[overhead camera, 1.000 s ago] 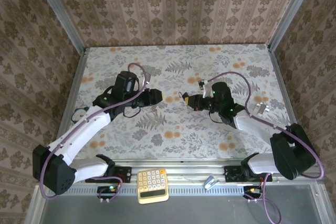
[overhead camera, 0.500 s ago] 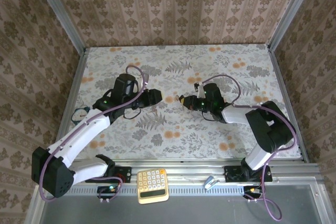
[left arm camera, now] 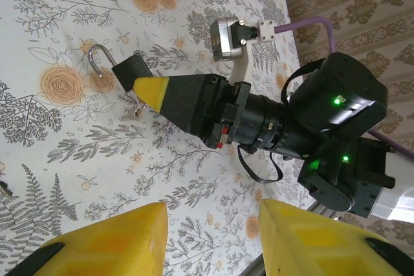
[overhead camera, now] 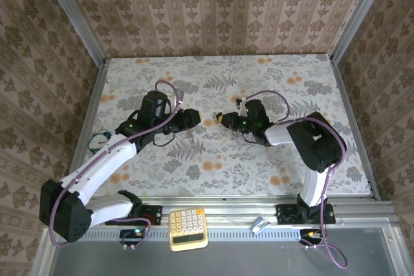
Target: Unlock with the key
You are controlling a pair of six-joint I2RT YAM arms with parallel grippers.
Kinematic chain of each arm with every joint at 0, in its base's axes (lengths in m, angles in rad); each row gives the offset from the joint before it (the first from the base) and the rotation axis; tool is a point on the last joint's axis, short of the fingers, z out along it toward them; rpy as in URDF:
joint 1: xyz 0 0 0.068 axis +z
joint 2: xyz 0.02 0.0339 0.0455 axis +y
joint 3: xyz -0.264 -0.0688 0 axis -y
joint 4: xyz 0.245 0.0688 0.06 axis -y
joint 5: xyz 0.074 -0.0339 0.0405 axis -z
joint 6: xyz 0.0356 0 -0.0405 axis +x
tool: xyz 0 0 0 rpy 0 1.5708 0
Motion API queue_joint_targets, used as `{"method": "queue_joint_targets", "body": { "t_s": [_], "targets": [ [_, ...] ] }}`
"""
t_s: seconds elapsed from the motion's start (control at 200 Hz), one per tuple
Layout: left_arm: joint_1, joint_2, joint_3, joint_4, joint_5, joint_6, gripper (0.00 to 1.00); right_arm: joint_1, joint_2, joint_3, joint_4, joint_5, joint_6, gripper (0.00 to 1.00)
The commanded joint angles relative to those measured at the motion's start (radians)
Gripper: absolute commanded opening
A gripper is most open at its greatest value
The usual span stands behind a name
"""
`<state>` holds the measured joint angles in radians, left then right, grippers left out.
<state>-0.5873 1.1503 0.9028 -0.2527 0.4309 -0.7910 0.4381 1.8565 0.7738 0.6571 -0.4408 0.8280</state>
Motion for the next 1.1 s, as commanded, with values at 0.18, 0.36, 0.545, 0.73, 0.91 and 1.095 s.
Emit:
{"method": "queue_joint_targets", "body": {
  "t_s": [0.18, 0.36, 0.545, 0.73, 0.91, 1.095],
  "targets": [
    [0.011, 0.017, -0.012, 0.036, 0.023, -0.019, 0.42, -0.021, 0.059, 0.039, 0.033, -0.01, 0.041, 0.08],
    [0.011, 0.017, -0.023, 0.047, 0.025, -0.026, 0.42, -0.031, 0.025, 0.044, -0.108, 0.019, 0.012, 0.19],
    [0.011, 0.012, -0.044, 0.063, 0.023, -0.033, 0.42, -0.045, -0.049, 0.04, -0.3, 0.073, -0.05, 0.26],
    [0.014, 0.008, -0.056, 0.071, 0.016, -0.033, 0.42, -0.06, -0.164, 0.016, -0.472, 0.152, -0.128, 0.32],
    [0.025, 0.001, -0.074, 0.073, 0.003, -0.036, 0.43, -0.064, -0.293, -0.014, -0.594, 0.223, -0.198, 0.35],
    [0.05, -0.016, -0.084, 0.033, -0.036, -0.023, 0.47, -0.064, -0.415, -0.024, -0.702, 0.292, -0.257, 0.4]
  ]
}}
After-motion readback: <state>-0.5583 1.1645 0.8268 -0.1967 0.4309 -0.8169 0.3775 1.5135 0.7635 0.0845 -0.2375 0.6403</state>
